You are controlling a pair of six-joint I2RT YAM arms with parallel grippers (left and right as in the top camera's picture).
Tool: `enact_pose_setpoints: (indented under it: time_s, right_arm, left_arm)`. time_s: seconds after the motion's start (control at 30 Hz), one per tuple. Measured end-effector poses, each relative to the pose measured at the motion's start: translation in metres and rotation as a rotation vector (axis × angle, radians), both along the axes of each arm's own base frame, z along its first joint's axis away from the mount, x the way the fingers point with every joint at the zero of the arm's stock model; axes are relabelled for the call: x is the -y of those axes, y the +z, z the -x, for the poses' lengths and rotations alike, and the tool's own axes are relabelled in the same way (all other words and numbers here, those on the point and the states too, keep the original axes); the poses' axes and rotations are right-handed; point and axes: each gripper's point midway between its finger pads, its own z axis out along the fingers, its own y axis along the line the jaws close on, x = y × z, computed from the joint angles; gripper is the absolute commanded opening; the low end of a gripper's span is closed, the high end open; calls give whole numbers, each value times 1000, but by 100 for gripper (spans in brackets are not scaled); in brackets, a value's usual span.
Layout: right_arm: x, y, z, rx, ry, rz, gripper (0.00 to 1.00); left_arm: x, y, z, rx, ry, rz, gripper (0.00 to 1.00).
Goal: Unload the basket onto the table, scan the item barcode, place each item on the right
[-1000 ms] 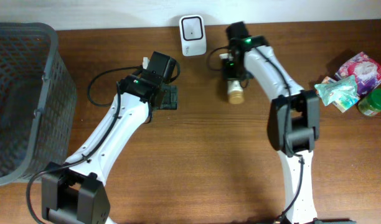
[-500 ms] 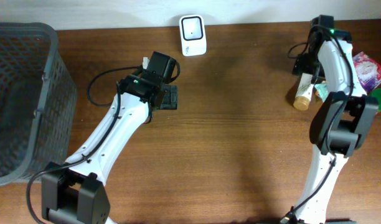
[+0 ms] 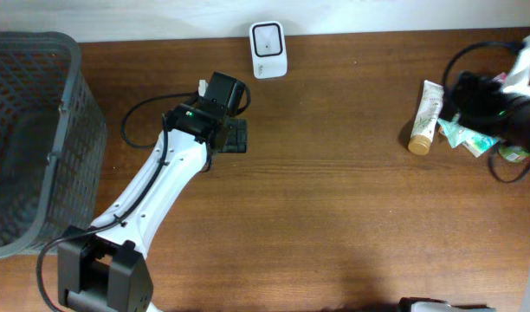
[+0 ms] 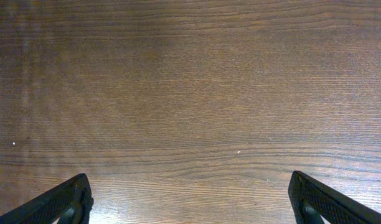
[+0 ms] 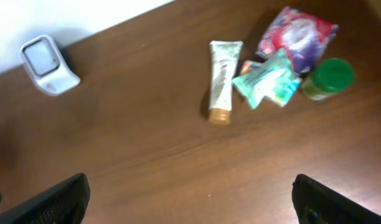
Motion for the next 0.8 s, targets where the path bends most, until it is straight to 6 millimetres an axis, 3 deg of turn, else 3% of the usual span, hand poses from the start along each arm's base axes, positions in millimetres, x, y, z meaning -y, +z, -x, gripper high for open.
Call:
enact_pose_setpoints:
  time_s: [0.1,0.17,0.2,0.27,0.33,0.43,0.8]
  right_arm:
    - [-38,-29,20,-20,130,-10,99]
    - [-56,-44,53,-1,198,-17,99]
    - [-60,-46,65,21,207,-28,99]
    - [-63,-61,107,42,193,-79,99]
    - [-63,-72,127,66,182,-113,99]
    - [-64,-78,137,78,174,-135,99]
    - [-64,-80,137,73,172,-138,99]
  left_arm:
    - [0,0,0,0,-1,1,99]
    - [0,0,0,0,0,0,99]
    - [0,0,0,-2,-1,0,99]
    - [0,0,0,0,-1,1,99]
    - [1,0,0,1,-1,1,99]
    - [0,0,0,0,-1,0,99]
    - [0,0,0,0,-1,0,99]
